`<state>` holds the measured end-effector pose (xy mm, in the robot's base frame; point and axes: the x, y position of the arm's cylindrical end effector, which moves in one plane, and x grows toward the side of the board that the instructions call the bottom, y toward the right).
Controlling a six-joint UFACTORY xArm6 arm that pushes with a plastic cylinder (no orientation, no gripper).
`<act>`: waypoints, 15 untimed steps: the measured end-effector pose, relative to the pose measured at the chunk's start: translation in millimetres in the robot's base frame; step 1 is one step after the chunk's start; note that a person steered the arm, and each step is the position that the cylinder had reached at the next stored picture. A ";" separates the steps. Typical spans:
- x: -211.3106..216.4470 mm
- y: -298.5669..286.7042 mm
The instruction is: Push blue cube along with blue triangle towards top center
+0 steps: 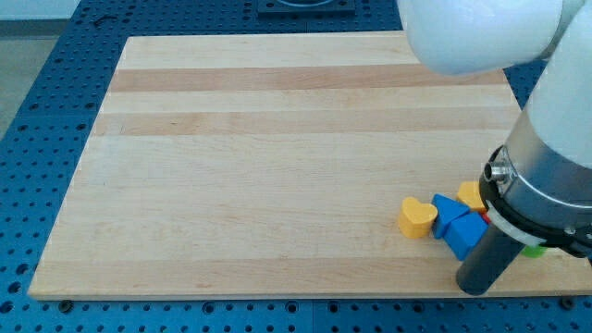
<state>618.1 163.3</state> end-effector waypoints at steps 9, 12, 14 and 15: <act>-41.8 18.7; -75.7 -11.5; -119.8 -26.4; -129.6 -30.4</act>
<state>488.5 132.9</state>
